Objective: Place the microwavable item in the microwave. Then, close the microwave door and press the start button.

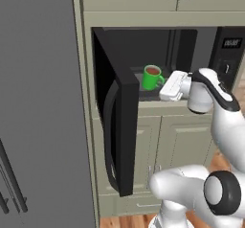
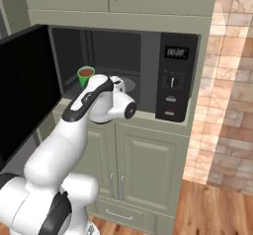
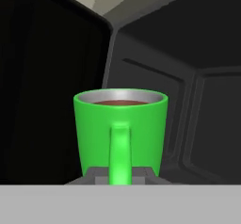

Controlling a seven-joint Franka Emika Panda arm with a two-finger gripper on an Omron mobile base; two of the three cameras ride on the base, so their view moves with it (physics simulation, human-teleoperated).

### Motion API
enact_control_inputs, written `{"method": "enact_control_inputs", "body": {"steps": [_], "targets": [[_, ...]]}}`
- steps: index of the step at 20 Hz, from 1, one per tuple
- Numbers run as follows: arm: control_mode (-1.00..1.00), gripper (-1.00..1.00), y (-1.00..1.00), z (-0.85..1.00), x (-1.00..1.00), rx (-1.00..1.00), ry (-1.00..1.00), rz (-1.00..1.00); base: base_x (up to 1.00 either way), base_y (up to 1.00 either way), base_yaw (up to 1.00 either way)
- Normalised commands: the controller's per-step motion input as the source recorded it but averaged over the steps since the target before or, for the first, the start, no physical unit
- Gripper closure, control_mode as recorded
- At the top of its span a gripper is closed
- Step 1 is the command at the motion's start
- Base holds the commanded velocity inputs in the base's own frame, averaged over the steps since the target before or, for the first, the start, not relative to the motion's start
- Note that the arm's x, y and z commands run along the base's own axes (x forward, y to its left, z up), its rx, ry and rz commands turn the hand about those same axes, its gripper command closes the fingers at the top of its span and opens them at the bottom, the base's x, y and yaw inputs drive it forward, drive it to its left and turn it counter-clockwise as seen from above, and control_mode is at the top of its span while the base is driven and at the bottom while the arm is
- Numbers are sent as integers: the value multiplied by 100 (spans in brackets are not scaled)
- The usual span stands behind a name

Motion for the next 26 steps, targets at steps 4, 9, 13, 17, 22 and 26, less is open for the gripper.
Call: {"method": "enact_control_inputs", "body": {"steps": [4,9,13,17,22,26], "targets": [[-100,100,0,-8,71,-1,0,-2,0,0,0],[-100,100,0,-24,64,-5,0,-7,0,0,0],[-100,100,0,-37,53,-7,0,-8,0,0,0],[-100,100,0,-27,51,-5,0,-10,0,0,0],[-100,100,0,-13,43,-1,8,-10,0,0,0],[-100,100,0,-21,29,0,7,-12,0,0,0]]}}
